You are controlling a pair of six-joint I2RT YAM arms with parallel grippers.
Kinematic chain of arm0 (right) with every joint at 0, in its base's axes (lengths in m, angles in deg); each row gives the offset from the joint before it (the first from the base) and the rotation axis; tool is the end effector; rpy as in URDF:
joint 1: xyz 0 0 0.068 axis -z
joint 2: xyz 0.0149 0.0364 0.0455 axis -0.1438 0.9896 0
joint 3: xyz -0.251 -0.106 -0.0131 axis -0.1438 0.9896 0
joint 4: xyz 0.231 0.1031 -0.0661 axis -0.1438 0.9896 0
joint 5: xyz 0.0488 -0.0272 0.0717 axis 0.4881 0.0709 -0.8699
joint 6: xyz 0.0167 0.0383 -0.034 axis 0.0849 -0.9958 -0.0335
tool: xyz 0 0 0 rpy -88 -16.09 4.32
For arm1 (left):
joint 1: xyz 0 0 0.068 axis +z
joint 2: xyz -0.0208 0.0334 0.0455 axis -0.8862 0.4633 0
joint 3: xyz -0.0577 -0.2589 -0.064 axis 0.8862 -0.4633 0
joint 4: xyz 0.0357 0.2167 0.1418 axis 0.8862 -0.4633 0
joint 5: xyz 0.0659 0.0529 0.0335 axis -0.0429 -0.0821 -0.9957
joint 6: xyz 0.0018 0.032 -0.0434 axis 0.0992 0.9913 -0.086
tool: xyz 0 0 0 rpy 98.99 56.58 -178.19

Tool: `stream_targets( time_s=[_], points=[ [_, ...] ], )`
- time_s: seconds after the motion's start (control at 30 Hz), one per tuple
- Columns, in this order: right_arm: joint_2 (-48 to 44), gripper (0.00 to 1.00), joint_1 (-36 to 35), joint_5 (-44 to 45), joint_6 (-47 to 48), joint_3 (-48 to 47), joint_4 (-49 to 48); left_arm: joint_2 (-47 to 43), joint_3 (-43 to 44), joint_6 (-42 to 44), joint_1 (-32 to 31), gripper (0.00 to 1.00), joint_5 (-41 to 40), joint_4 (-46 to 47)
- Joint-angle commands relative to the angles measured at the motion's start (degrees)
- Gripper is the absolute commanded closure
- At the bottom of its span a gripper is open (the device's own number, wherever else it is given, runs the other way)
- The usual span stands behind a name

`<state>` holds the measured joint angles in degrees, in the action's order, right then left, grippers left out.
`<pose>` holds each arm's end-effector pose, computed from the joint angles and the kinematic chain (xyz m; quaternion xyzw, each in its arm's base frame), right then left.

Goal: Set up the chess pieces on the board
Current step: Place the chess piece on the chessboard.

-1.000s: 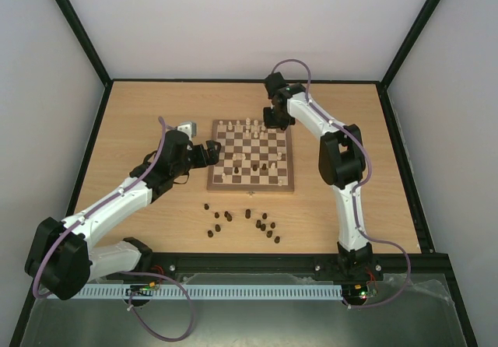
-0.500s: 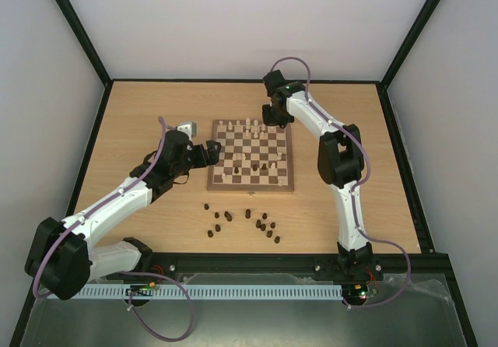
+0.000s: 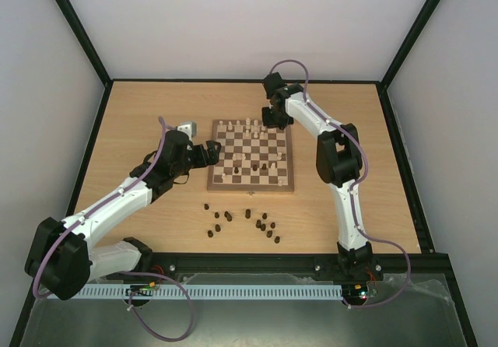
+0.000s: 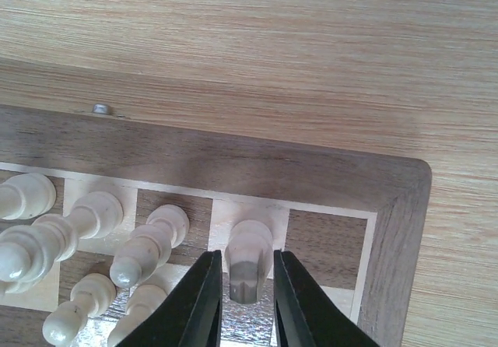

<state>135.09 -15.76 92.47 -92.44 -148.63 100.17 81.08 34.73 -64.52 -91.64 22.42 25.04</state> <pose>0.4665 0.2036 0.2099 -0.0527 0.9562 0.0463 0.2841 0.2280 -0.1282 0.2545 -0.0281 0.8505 -0.2770 0.4463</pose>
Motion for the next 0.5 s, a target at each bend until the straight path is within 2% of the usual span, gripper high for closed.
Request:
stream_targets(
  time_s=[0.0,0.3,0.4,0.47],
  points=[
    [0.48,0.78,-0.31,-0.87,0.2,-1.9,1.66,-0.06,-0.53,0.71,0.32,0.0,-0.09,0.39],
    [-10.33,0.65,-0.31,-0.19,0.34,3.69,-1.35,-0.44,-0.29,0.8,0.32,0.0,0.12,0.21],
    [-16.45,0.54,-0.31,0.55,0.4,7.8,-2.16,-1.04,-0.43,0.84,0.32,0.0,0.21,0.12],
    [-21.69,0.35,-0.31,0.75,0.11,12.93,-3.88,-1.52,-0.58,0.82,0.36,0.0,-0.06,0.1]
  ],
)
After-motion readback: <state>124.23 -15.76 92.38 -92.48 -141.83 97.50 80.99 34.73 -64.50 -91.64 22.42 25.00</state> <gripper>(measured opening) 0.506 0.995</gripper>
